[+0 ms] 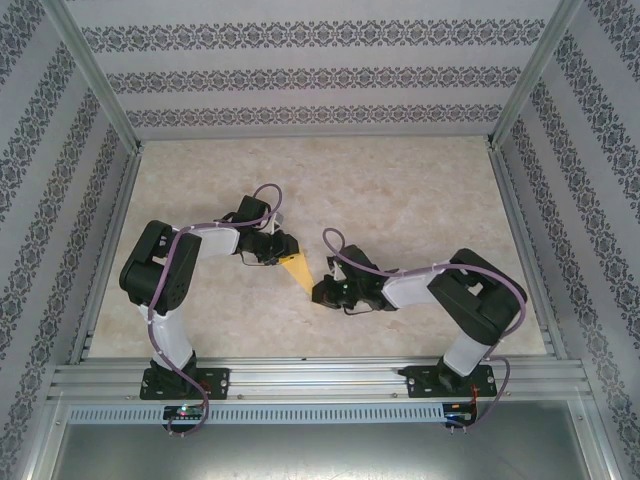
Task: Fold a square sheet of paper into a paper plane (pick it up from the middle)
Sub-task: Fold the wing for the fifth time at the center of the table.
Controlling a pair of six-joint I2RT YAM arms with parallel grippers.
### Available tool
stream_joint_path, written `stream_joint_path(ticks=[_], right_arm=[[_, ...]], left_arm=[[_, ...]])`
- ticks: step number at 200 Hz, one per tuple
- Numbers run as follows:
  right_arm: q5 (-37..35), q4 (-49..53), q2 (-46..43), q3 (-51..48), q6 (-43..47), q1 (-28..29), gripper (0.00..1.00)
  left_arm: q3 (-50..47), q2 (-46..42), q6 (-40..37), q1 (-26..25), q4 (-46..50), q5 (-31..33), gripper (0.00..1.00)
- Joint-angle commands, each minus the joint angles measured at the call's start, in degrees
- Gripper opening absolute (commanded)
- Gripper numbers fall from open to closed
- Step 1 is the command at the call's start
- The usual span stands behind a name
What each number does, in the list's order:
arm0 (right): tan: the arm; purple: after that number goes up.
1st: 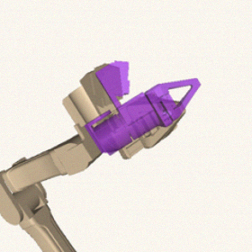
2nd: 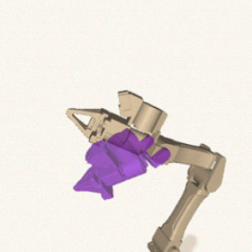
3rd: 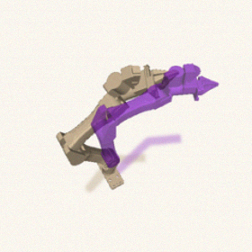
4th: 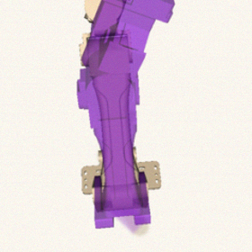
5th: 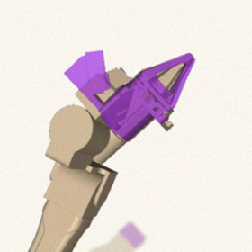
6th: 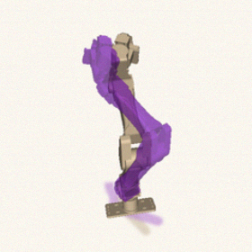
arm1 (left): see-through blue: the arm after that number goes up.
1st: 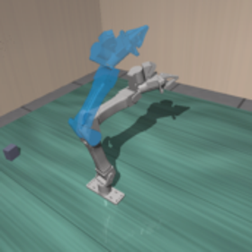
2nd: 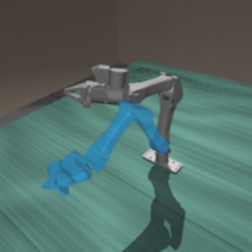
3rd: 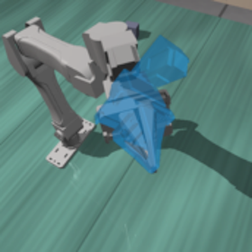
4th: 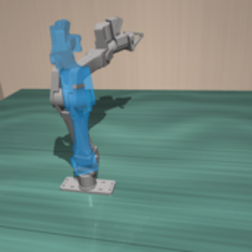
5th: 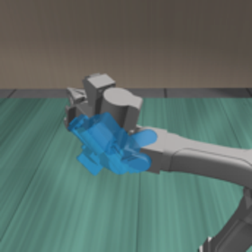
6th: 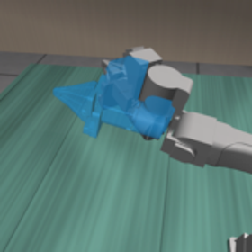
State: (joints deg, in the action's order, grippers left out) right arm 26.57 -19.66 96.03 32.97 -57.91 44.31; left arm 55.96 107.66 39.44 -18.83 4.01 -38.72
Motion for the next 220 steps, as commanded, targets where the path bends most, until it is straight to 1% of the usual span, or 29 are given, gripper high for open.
stream_joint_path(ticks=[1, 17, 32, 51, 61, 74, 106, 132, 143, 185, 220], right_arm=[[0.71, 5.59, -1.88, -4.29, -0.77, -0.99, 0.08], [0.42, 5.95, -5.04, -5.11, -0.78, -1.25, 0.07], [-0.14, 7.42, -8.25, -3.96, -0.25, -1.42, 0.07], [-3.73, 11.66, -11.66, -0.26, 1.43, -1.51, 0.08], [-5.52, 11.81, -12.18, 1.64, 1.94, -1.44, 0.08], [-4.58, 10.83, -10.77, 4.81, 2.57, -1.68, 0.08], [-0.77, 8.07, -1.55, 12.51, 2.17, -1.67, 0.08], [0.58, 7.14, 3.9, 15.67, 1.79, -1.95, 0.09], [1.0, 6.41, 5.94, 16.04, 1.92, -2.14, 0.08], [1.39, 7.38, 11.19, 14.12, 1.25, -2.28, 0.02], [0.22, 5.59, 11.05, 8.59, 0.8, -2.07, 0.0]], left_arm=[[-3.02, 4.52, -1.38, 1.28, 2.87, 7.02, 0.3], [-3.12, 4.55, -1.56, 1.33, 2.65, 6.53, 0.3], [-3.12, 4.57, -1.47, 1.29, 2.33, 5.9, 0.3], [-3.39, 4.23, -1.31, 1.24, 1.61, 5.16, 0.31], [-3.48, 4.24, -1.21, 1.24, 1.47, 4.93, 0.31], [-3.31, 4.39, -1.12, 1.23, 1.45, 4.76, 0.31], [-3.4, 4.4, -1.17, 1.21, 1.39, 4.27, 0.32], [-3.45, 4.23, -1.12, 1.21, 1.03, 3.7, 0.32], [-3.41, 4.31, -1.29, 1.19, 1.0, 3.57, 0.32], [-3.48, 4.08, -1.64, 1.18, 0.99, 3.69, 0.33], [-4.45, 2.27, -2.5, 1.51, 1.01, 6.98, 0.31]])
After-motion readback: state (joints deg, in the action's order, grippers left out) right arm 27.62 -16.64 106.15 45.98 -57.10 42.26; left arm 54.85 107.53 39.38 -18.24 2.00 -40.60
